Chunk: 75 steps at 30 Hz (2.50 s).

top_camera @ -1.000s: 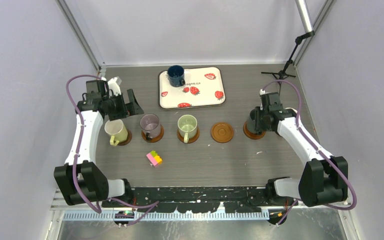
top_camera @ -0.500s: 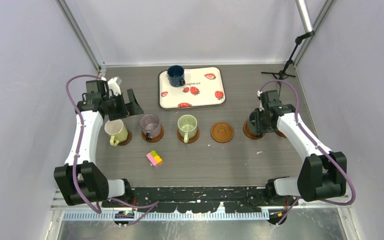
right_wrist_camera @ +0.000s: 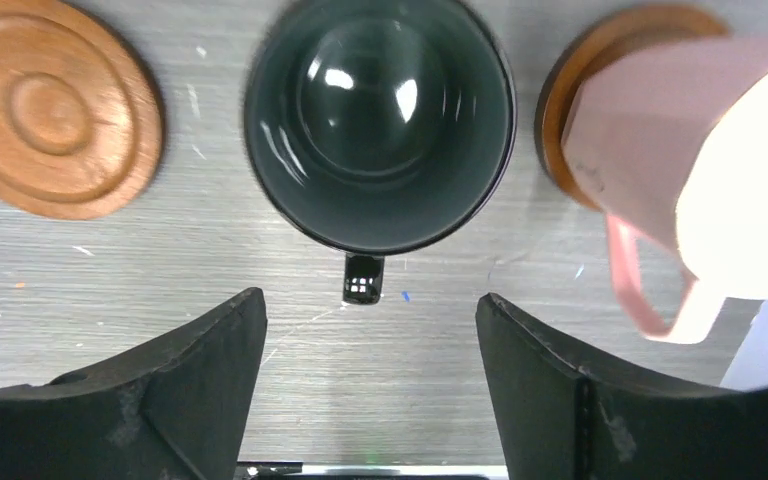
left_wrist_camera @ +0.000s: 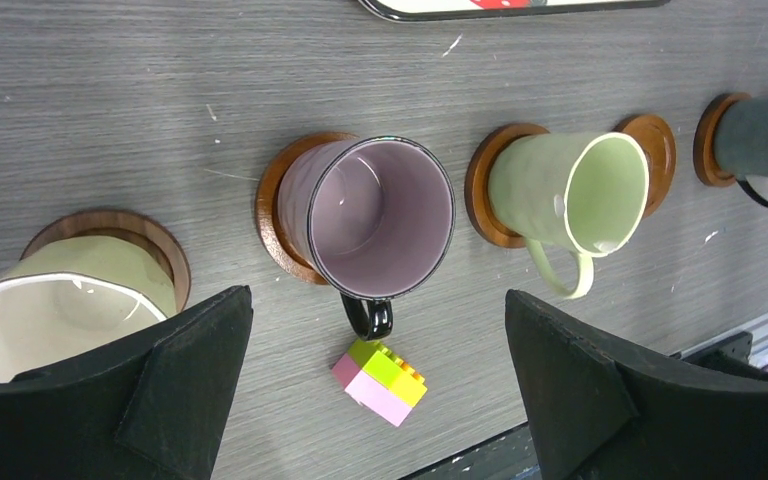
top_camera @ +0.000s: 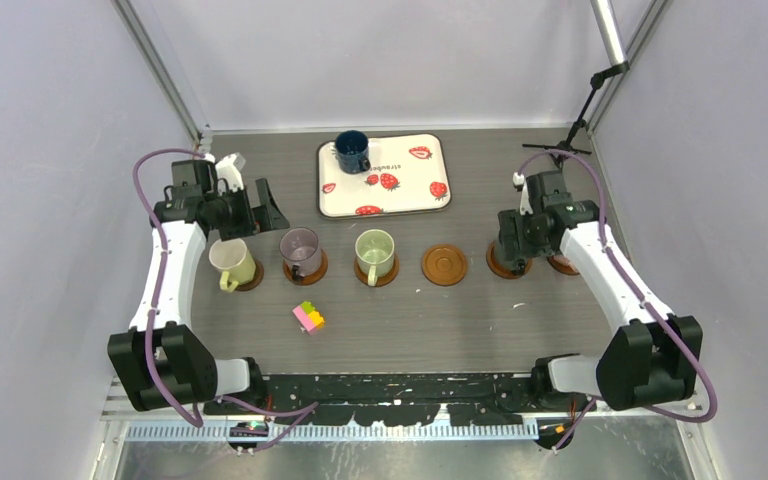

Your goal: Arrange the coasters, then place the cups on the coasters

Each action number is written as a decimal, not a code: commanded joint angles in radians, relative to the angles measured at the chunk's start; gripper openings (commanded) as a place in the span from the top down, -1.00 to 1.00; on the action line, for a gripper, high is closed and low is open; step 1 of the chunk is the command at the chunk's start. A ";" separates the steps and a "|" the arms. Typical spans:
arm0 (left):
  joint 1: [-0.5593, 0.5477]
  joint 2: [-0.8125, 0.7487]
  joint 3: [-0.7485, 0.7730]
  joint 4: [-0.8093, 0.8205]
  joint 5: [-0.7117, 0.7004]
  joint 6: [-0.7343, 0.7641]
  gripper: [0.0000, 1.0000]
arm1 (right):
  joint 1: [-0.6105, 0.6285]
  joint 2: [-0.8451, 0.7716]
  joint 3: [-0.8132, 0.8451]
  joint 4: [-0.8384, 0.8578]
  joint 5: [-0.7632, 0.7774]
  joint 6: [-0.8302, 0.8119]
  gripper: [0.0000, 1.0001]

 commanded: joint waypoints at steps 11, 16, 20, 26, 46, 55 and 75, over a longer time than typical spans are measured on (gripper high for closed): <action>0.004 0.040 0.089 -0.029 0.091 0.083 -0.99 | 0.091 0.271 0.550 0.129 -0.270 -0.020 -0.63; 0.005 0.046 0.078 -0.013 0.082 0.067 -1.00 | 0.213 0.544 0.799 0.169 -0.202 0.049 -0.56; 0.005 0.042 0.061 -0.008 0.070 0.065 -0.99 | 0.275 0.760 0.951 0.228 -0.194 0.092 -0.54; 0.005 0.034 0.048 -0.013 0.060 0.072 -1.00 | 0.337 1.032 1.202 0.243 -0.161 0.101 -0.53; 0.006 0.055 0.030 -0.003 0.032 0.065 -0.99 | 0.434 1.368 1.549 0.415 -0.060 0.079 -0.19; 0.007 0.047 0.028 -0.006 0.022 0.070 -0.99 | 0.431 1.280 1.451 0.419 -0.024 0.047 0.76; 0.007 0.026 0.020 -0.005 0.026 0.065 -0.99 | 0.425 0.916 0.872 0.404 0.079 0.039 0.40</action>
